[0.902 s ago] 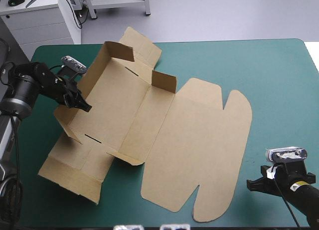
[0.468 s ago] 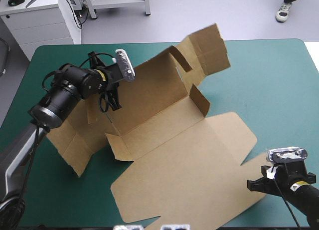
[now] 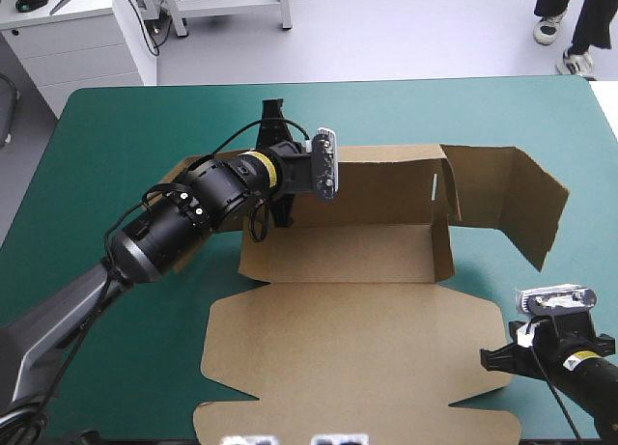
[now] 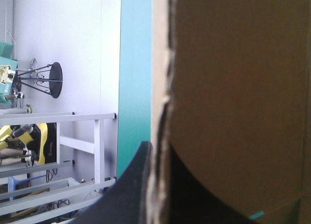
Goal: Fold the box
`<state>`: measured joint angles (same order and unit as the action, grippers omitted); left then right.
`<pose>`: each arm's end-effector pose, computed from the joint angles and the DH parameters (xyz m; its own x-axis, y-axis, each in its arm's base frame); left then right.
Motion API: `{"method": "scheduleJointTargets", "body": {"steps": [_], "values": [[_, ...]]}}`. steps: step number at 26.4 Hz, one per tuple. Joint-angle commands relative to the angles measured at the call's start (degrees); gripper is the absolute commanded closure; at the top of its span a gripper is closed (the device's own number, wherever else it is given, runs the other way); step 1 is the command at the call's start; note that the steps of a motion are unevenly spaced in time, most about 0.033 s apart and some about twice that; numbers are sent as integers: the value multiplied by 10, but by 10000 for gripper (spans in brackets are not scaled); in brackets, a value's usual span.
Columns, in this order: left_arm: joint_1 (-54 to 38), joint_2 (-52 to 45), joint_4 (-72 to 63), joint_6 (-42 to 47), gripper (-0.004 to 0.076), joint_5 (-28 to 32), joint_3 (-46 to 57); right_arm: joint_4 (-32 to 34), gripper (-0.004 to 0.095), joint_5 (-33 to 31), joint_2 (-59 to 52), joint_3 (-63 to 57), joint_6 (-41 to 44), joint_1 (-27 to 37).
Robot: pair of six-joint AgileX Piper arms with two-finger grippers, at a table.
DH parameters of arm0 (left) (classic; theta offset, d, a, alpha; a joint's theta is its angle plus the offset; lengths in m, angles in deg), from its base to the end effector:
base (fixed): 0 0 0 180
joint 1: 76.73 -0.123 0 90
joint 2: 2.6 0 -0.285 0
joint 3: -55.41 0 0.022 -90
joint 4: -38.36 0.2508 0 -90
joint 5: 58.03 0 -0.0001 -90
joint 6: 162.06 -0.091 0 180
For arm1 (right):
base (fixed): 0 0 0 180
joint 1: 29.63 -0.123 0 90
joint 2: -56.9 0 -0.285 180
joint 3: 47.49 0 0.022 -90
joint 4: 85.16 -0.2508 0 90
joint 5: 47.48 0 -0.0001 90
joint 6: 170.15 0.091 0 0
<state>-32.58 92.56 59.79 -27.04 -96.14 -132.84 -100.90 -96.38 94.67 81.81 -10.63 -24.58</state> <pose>0.2648 -0.2284 0.3939 0.2972 0.9119 -0.2830 0.5996 0.0524 0.7986 0.0876 0.0109 0.2618 -0.6996 -0.1085 -0.7063 -0.1785 0.9836 0.0257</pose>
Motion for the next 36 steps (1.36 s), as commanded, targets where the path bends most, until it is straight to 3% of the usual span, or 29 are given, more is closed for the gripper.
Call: {"method": "scheduleJointTargets", "body": {"steps": [1, 7, 15, 19, 28, 36], "values": [[16, -23, 12, 10, 731, 34, -21, -4, 927, 25, 1, 15, -4, -1], [36, -20, 46, 58, 731, 45, 31, -1, 927, -7, 1, 45, -4, -1], [105, -20, 390, 380, 731, 49, 120, 2, 927, -43, 1, 111, 28, -1], [115, -20, 499, 481, 731, 49, 154, 0, 927, -58, 1, 141, 33, -1], [115, -19, 548, 502, 731, 47, 214, -4, 926, -65, 52, 241, 56, -1], [115, -14, 550, 503, 731, 56, 216, -61, 926, -68, 294, 450, 16, -1]]}}
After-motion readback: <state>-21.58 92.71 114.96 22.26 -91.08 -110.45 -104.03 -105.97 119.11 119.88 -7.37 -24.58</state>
